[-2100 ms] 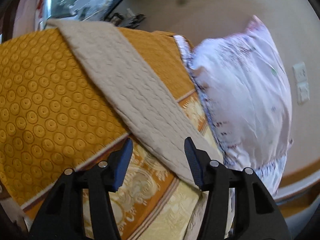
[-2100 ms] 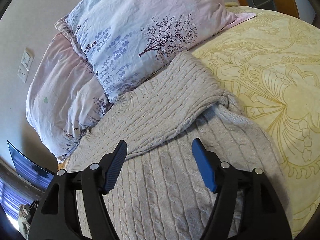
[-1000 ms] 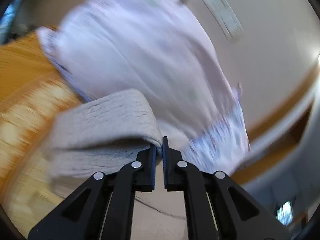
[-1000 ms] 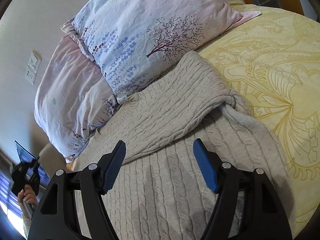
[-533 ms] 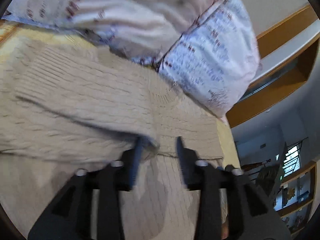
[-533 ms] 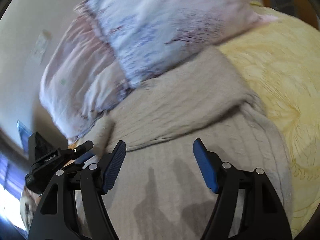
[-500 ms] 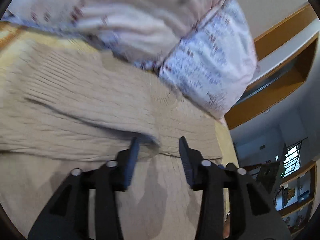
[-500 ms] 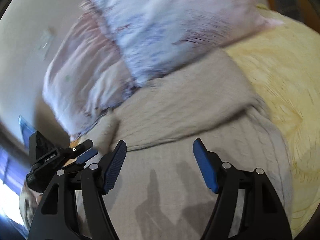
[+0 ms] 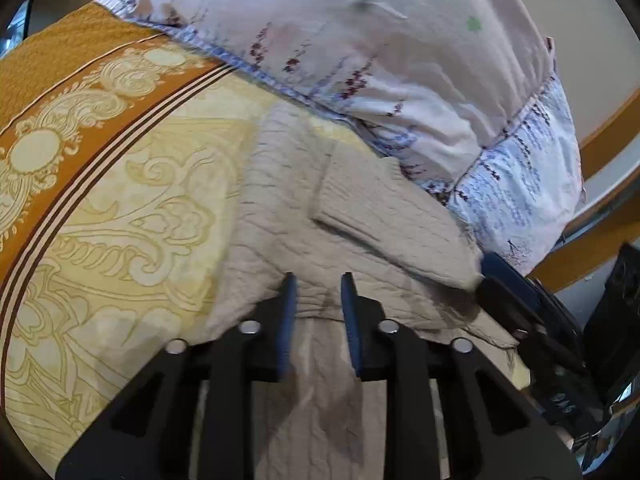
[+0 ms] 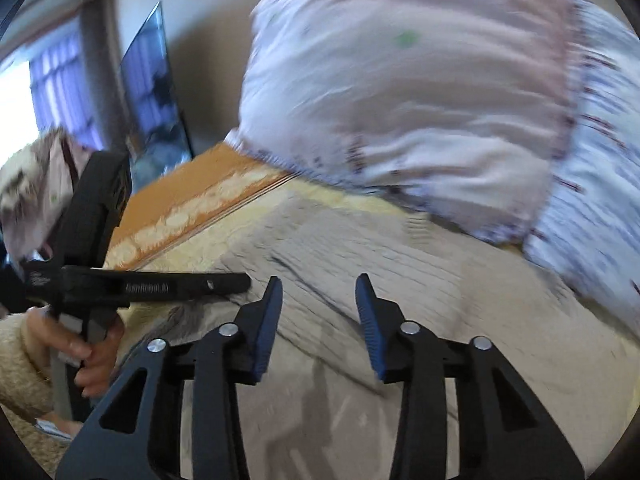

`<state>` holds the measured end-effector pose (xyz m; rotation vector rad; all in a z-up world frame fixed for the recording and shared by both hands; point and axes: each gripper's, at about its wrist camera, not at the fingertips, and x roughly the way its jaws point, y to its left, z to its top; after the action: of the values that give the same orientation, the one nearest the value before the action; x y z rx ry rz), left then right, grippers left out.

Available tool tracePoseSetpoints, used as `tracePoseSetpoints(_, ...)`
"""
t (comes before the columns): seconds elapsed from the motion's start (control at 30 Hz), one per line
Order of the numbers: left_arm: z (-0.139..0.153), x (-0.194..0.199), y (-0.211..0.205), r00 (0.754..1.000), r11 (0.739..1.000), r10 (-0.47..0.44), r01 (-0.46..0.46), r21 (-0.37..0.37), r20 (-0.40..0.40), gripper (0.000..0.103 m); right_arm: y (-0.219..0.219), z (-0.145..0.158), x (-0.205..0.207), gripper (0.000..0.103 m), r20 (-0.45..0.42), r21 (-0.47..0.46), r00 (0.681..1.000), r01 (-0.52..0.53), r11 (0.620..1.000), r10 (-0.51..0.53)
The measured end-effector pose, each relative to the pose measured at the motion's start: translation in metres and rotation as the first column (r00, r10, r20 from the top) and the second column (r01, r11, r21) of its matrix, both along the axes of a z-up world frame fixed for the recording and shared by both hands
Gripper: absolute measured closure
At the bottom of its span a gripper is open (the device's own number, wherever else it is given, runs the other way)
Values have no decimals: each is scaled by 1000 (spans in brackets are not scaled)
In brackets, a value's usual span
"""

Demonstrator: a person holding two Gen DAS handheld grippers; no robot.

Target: Fold small clothes

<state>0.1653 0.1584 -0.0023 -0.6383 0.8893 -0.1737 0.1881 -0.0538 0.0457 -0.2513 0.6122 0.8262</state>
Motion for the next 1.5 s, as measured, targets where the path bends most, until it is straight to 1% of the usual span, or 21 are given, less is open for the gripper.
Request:
tracePoseSetpoints(0.2,-2,0,1,1000,1000,-8,8,15,7,87,41,-32,13,65,10,-138,1000,-2,990,3)
tracePoseSetpoints(0.27,-2,1,-1,1000,1000,-13,12,23,10,87,44,-39,14,72,50,-170,998,40,985,-32)
tracePoseSetpoints(0.3,-2,1,-1,1000,1000,-13,12,20,10,87,43,-39,15,84,59,-170,997,58,984,-49)
tracePoseSetpoints(0.33,-2,0,-1,1000,1000,-12,11,19,9,87,40,-39,17,93,57,-161,997,66,985,-57)
tracePoseSetpoints(0.37,-1,1,-1,1000,1000,-11,11,16,9,87,34,-37,20,97,46,-132,996,82,988,-76)
tracePoseSetpoints(0.43,-2,1,-1,1000,1000,-10,9,11,8,87,24,-30,26,98,27,-81,993,113,990,-111)
tracePoseSetpoints(0.53,-2,0,-1,1000,1000,-9,9,8,8,87,-13,-13,29,98,2,58,976,217,974,-217)
tracePoseSetpoints(0.63,-2,-1,0,1000,1000,-10,10,0,9,87,-82,3,22,98,-61,248,927,374,894,-371)
tracePoseSetpoints(0.67,-3,-1,1,1000,1000,-10,10,-3,10,86,-116,5,16,98,-98,314,891,449,836,-442)
tracePoseSetpoints(0.73,-3,-2,1,1000,1000,-15,15,-12,16,82,-161,0,8,98,-162,376,835,545,749,-526)
tracePoseSetpoints(0.8,-2,-2,-1,999,1000,-24,24,-19,25,73,-203,-17,0,98,-243,374,762,645,666,-601)
tracePoseSetpoints(0.87,0,-3,-4,999,999,-39,39,-13,36,66,-229,-42,3,97,-345,295,715,697,653,-608)
tracePoseSetpoints(0.93,2,-3,-8,998,999,-49,49,-1,43,60,-247,-56,4,96,-429,265,669,736,623,-607)
tracePoseSetpoints(0.97,3,-3,-9,997,999,-54,54,2,46,57,-261,-60,5,93,-485,276,645,754,596,-591)
tracePoseSetpoints(1.03,4,-4,-11,997,998,-59,59,-1,52,52,-279,-60,2,61,-536,324,625,773,546,-567)
tracePoseSetpoints(1.07,4,-4,-11,997,998,-60,60,-3,53,50,-289,-58,4,58,-552,353,618,781,515,-560)
tracePoseSetpoints(1.17,5,-4,-12,997,998,-65,65,-7,53,48,-297,-61,18,58,-584,318,584,803,504,-564)
tracePoseSetpoints(1.27,5,-4,-13,996,998,-69,69,-5,54,47,-295,-71,25,59,-624,295,565,810,506,-540)
tracePoseSetpoints(1.33,5,-4,-13,996,997,-71,72,-4,56,46,-291,-79,26,68,-631,292,570,803,519,-526)
tracePoseSetpoints(1.4,5,-4,-14,996,997,-73,73,-3,57,45,-285,-82,27,71,-622,291,582,793,536,-523)
tracePoseSetpoints(1.5,6,-4,-15,995,997,-77,77,-2,58,44,-277,-83,32,92,-604,291,603,776,560,-521)
